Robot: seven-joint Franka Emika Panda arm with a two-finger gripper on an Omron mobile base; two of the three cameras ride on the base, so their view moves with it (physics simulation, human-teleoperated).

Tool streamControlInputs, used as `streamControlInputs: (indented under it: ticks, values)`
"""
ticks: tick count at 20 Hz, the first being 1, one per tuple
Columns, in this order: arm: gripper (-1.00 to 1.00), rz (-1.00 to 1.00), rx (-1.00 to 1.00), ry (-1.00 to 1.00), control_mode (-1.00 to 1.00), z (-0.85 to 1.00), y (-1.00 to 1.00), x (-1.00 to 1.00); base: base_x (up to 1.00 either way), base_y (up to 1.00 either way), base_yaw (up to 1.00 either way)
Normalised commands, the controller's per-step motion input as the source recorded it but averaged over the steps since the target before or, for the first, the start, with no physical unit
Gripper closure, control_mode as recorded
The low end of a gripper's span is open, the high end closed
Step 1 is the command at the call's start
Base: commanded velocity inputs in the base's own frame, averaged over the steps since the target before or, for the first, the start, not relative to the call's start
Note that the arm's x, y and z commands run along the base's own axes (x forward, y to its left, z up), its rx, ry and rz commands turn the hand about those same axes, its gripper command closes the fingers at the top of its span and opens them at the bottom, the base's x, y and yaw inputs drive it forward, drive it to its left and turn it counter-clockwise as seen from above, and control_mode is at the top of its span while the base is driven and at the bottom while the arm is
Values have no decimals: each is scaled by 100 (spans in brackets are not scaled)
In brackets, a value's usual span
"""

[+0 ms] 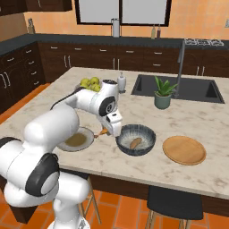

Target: Pick the chicken drumstick and sweet potato from their plates and place them in the bowl. Then put the bowl in the fridge.

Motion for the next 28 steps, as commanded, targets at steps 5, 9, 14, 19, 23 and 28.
streamControlInputs:
  ticks: [5, 9, 14, 19, 23, 28]
  values:
    - [100, -13, 10, 14, -100, -3, -100, 30, 0, 0, 0]
    - [100, 0, 12, 7, -100, -18, -99, 59, 0, 0, 0]
    - [100, 1, 2, 7, -100, -39, -57, 84, 0, 0, 0]
    - [100, 0, -2, 2, -100, -54, 0, 63, 0, 0, 0]
    - [-100, 0, -1, 4, -100, -78, -7, 20, 0, 0, 0]
    - [-100, 0, 0, 0, -100, -14, 0, -8, 0, 0, 0]
